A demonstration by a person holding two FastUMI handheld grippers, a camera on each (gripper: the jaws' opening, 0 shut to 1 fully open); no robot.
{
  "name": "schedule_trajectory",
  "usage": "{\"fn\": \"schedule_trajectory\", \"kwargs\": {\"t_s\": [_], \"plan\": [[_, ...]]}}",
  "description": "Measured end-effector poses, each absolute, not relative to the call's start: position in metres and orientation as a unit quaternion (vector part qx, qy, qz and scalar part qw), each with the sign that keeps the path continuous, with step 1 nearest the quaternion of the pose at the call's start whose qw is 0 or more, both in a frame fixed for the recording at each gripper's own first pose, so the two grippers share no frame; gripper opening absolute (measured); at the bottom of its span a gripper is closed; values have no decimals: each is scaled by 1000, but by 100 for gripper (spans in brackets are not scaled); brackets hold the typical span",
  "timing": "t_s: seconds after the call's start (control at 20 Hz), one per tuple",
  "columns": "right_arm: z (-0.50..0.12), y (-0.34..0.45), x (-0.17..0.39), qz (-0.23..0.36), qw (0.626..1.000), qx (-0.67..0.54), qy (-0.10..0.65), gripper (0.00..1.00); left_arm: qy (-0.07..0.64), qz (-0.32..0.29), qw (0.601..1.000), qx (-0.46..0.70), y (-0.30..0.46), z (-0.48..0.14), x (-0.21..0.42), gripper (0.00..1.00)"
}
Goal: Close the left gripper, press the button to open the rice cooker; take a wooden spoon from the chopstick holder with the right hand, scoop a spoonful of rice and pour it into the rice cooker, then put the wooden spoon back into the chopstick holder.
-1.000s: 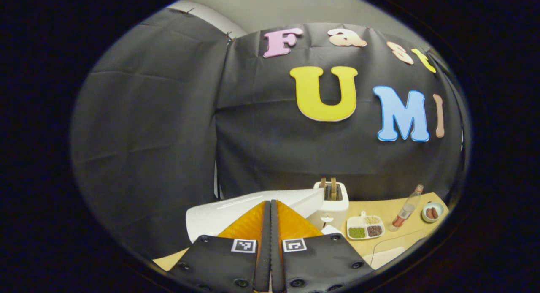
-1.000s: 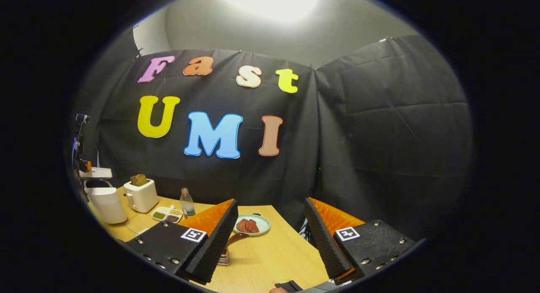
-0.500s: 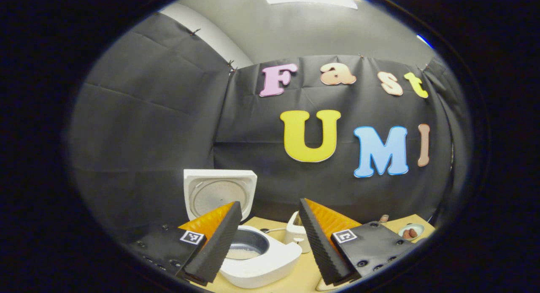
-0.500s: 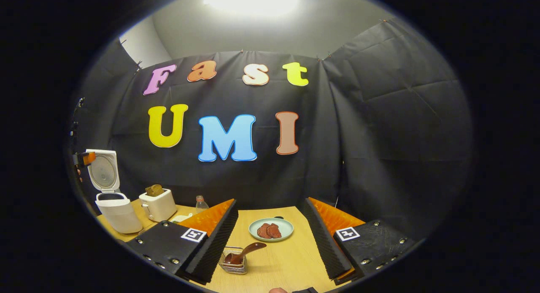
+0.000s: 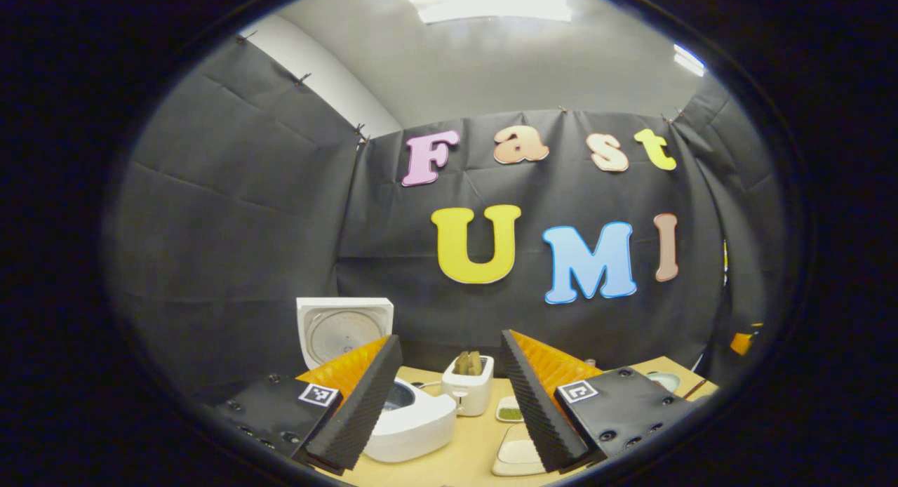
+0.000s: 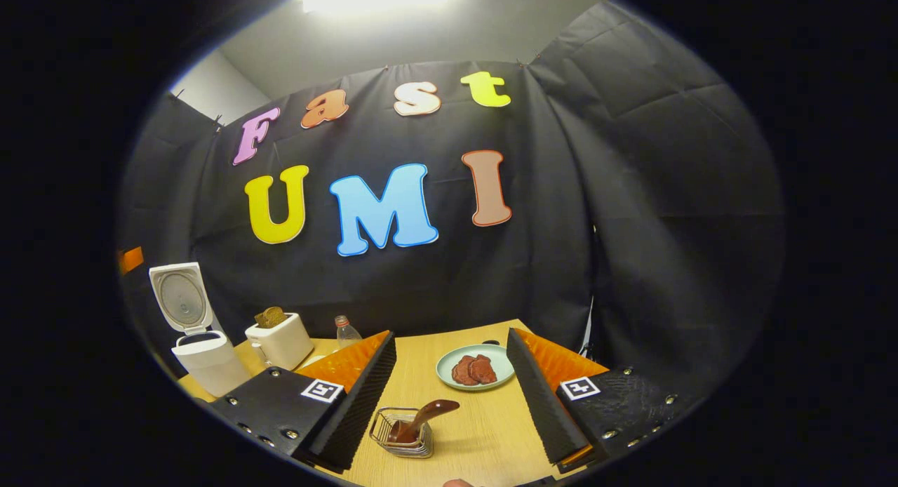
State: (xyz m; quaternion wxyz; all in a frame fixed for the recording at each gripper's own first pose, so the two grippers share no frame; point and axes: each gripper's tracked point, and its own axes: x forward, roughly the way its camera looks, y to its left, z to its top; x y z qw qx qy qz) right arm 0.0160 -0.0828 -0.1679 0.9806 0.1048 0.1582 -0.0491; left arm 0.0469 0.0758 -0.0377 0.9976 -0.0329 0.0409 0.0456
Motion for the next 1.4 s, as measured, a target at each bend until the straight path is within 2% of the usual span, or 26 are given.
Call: {"fn": "schedule_trajectory", "kwargs": {"t_s": [0.4,0.75,0.8,0.85,1.0,1.05,1.15,1.35,1.4], "plan": [[-234,-66,30,-18,967,129,219,99,51,58,996,-36,60,-31,3,97],[-298,-41,28,6,939,176,297,99,66,70,995,-16,56,-35,-15,98],[-304,-36,28,10,935,181,306,96,70,71,995,-13,55,-36,-17,98],[-310,-30,29,17,930,188,315,85,72,72,995,-12,55,-37,-18,98],[-326,-20,28,28,920,199,336,67,72,81,994,-8,57,-34,-20,96],[-328,-18,29,32,918,199,341,54,73,85,994,-7,57,-35,-21,98],[-333,-9,29,47,913,202,351,39,73,90,993,-6,58,-33,-23,98],[-336,-9,32,59,912,205,351,37,78,98,992,-6,57,-38,-24,98],[-330,-10,31,56,914,206,345,26,78,99,992,-6,58,-39,-25,98]]}}
